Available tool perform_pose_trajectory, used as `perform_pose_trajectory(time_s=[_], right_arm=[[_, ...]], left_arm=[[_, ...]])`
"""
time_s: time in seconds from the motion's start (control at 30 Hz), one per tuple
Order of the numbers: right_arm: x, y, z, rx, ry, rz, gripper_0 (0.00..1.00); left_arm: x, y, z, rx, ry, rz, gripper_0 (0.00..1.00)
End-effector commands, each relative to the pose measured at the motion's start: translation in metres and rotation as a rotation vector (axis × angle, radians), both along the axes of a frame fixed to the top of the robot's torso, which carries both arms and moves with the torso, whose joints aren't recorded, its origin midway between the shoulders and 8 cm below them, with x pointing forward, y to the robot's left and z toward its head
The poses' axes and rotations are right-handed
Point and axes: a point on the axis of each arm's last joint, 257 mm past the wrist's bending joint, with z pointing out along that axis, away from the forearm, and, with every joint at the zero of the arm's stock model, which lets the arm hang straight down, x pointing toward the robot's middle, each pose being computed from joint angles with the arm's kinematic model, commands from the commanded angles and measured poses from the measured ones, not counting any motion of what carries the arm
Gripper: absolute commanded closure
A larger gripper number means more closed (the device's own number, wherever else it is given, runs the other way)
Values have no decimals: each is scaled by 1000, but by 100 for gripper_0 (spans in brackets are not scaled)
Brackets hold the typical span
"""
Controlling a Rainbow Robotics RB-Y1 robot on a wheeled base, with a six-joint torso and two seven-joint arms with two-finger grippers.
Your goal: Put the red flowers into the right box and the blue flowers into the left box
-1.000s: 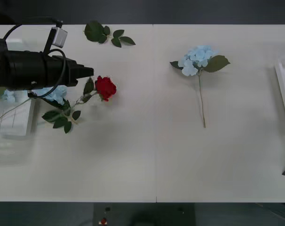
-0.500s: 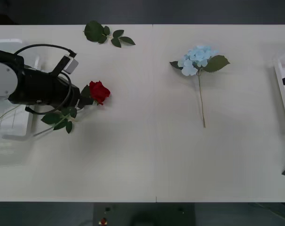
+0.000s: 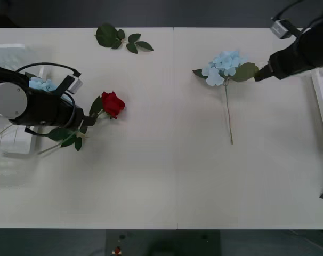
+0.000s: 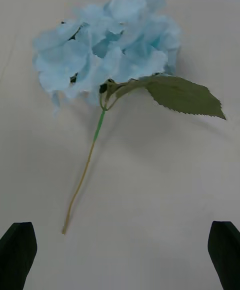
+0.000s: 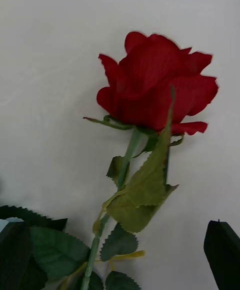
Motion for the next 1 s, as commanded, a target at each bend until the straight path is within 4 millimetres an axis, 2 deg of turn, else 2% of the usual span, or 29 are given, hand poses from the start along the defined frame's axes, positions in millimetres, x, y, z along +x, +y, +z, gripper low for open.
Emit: perform_pose_trajectory(time_s=[0.03,0.23,0.47,0.67,0.8,0.87,0.9,0.97,1.0], right_arm=[[10,47,4,29,-8,-21,0],[20,92,-12,63,-26,-35,0],[35,111,-29,40,-85,-50,0],[54,121,-37,-8,-129,-56,0],[66,123,-48,-28,-136,-78,0],[70,124,-52,-28,-140,-89,0],[73,124,-51,-31,-144,-93,0],[76,122,-53,-43,-150,-96,0],[77,119,-55,-51,-151,-98,0]], left_arm=[[19,-18,5,11,-42,-36,0],[36,-28,-4,60,-52,-25,0],[52,-46,-13,89,-81,-31,0],[53,-50,-28,146,-104,-50,1],[53,-50,-35,160,-107,-55,18],[52,-50,-39,161,-102,-54,23],[52,-51,-40,161,-100,-55,33],[52,-52,-40,160,-100,-56,79],[51,-51,-41,159,-98,-55,97]])
